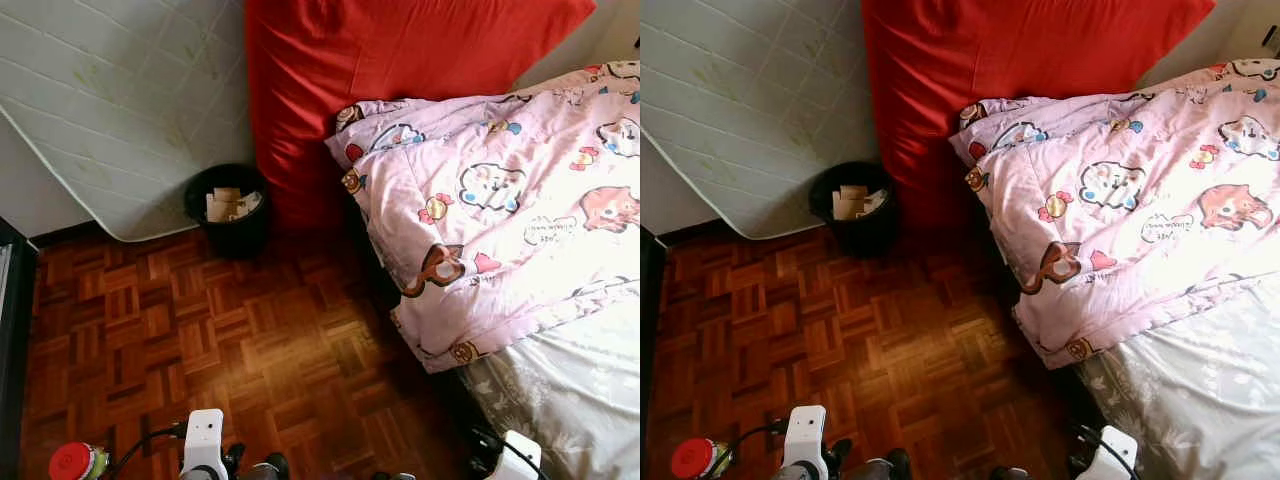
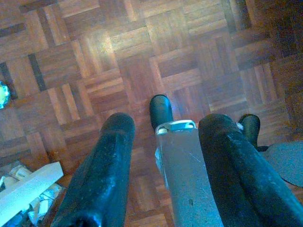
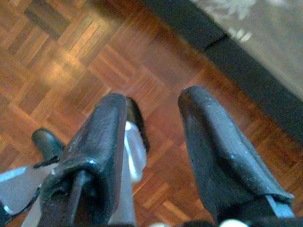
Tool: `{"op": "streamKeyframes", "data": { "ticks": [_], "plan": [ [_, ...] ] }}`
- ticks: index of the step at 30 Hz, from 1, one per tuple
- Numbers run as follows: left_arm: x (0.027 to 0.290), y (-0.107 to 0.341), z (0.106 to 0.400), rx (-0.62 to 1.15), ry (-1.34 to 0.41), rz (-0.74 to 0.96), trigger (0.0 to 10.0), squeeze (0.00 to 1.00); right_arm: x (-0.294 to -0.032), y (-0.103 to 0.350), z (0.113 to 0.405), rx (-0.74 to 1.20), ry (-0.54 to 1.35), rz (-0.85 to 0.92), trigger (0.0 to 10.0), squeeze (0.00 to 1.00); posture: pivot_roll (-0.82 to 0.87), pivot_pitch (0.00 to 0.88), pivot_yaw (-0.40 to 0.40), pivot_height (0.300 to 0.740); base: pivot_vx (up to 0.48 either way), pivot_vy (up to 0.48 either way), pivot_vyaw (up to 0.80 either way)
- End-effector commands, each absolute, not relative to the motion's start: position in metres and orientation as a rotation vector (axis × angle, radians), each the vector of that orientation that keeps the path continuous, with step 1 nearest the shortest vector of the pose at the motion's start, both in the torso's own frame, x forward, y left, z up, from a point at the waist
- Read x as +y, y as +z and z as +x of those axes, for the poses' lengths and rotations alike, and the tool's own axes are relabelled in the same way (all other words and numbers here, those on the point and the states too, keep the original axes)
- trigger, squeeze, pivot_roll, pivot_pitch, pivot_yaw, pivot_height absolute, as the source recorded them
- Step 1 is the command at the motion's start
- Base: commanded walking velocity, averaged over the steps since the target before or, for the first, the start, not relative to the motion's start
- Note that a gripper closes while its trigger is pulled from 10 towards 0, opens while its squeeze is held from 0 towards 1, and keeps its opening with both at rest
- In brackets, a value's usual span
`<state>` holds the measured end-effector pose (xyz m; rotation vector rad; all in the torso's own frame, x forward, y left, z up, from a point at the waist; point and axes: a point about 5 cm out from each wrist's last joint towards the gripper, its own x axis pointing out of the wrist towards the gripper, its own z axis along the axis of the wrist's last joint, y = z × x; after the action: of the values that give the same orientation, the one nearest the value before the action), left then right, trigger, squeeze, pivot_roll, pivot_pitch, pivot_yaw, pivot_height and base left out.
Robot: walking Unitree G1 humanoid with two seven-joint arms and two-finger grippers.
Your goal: Clean up the room
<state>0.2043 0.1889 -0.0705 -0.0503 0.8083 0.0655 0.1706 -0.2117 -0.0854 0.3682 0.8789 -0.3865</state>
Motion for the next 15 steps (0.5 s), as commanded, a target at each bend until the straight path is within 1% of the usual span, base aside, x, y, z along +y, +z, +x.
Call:
{"op": "streamKeyframes", "data": {
  "ticks": [1, 15],
  "plan": [
    [0.1917, -0.0766, 0.1934, 0.855, 0.075, -0.045, 10.0, 0.0, -0.2116, -0.0897, 0.1612, 0.907, -0.404, 0.374, 10.0, 0.0, 0.01, 0.176, 0.031, 0.74, 0.0, 0.0, 0.0],
    [0.1917, -0.0766, 0.1934, 0.855, 0.075, -0.045, 10.0, 0.0, -0.2116, -0.0897, 0.1612, 0.907, -0.404, 0.374, 10.0, 0.0, 0.01, 0.176, 0.031, 0.74, 0.0, 0.0, 0.0]
  ]
}}
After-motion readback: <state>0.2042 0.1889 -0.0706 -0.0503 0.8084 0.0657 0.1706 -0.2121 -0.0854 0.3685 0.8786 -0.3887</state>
